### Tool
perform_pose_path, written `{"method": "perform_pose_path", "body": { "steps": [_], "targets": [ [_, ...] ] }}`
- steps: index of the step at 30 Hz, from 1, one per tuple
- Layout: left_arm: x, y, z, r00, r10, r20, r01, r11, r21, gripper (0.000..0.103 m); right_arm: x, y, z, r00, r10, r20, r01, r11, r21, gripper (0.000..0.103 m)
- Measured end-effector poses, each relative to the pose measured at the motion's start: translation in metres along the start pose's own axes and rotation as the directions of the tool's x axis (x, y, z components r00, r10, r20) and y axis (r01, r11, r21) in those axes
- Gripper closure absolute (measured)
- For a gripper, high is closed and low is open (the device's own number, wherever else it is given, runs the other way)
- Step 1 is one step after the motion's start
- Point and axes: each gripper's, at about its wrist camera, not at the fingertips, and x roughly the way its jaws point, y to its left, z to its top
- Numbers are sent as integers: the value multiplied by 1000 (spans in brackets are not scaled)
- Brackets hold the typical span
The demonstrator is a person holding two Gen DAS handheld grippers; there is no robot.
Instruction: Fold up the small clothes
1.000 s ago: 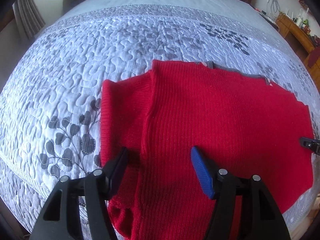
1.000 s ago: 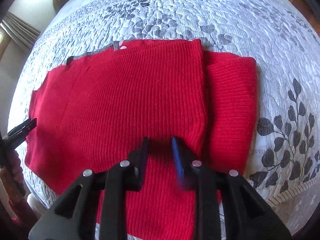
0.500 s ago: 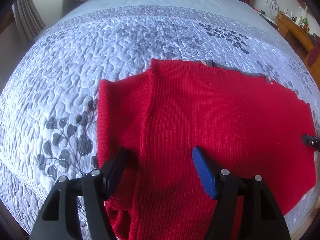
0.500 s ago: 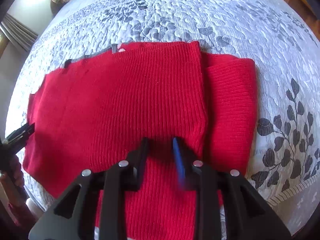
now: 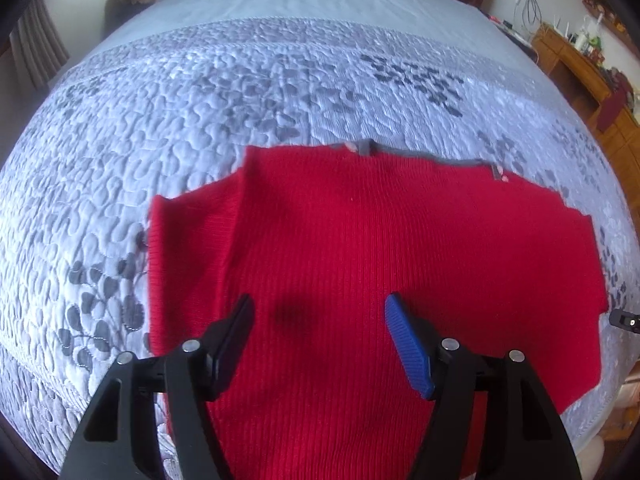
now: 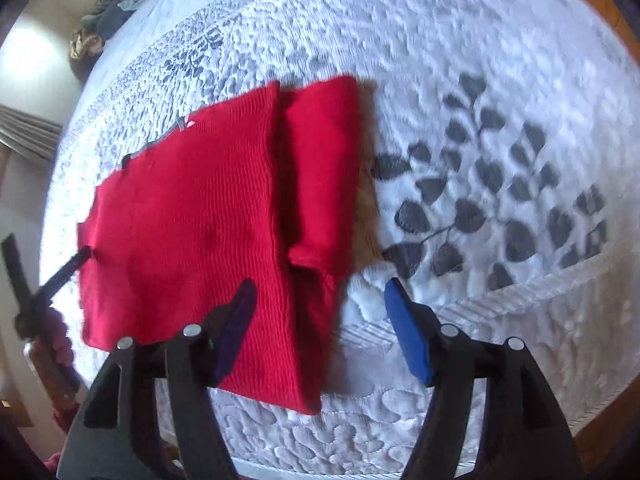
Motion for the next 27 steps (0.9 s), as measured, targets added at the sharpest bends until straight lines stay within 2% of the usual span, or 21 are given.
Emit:
{"method": "perform_pose_path", "body": {
  "steps": [5, 10, 15, 19, 22, 25, 27],
  "targets": [
    [8, -2, 5, 1000, 17, -7, -17, 1000, 15, 31, 19, -5, 1, 996, 89, -32, -88, 996, 26, 25],
    [20, 4, 7, 999, -12, -35, 11, 1000, -17, 28, 26, -4, 5, 994, 107, -19, -107, 994, 9, 26],
    [23, 5, 5, 999, -20, -30, 20, 1000, -10, 27, 28, 1, 7, 995, 103, -15, -103, 995, -16, 35],
    [23, 7, 5, 999, -34, -30, 34, 999, -13, 26, 33, 0, 9, 992, 124, -8, -124, 992, -2, 36],
    [23, 8, 4, 999, -40, -32, 40, 999, -14, 26, 36, -6, 10, 987, 161, 2, -161, 987, 25, 36],
    [22, 9, 5, 998, -48, -38, 48, 999, -19, 26, 35, -9, 10, 979, 204, 13, -204, 978, 42, 45],
    [22, 9, 5, 998, -53, -40, 52, 998, -19, 26, 37, -9, 10, 977, 215, 10, -215, 975, 46, 46]
  ]
}}
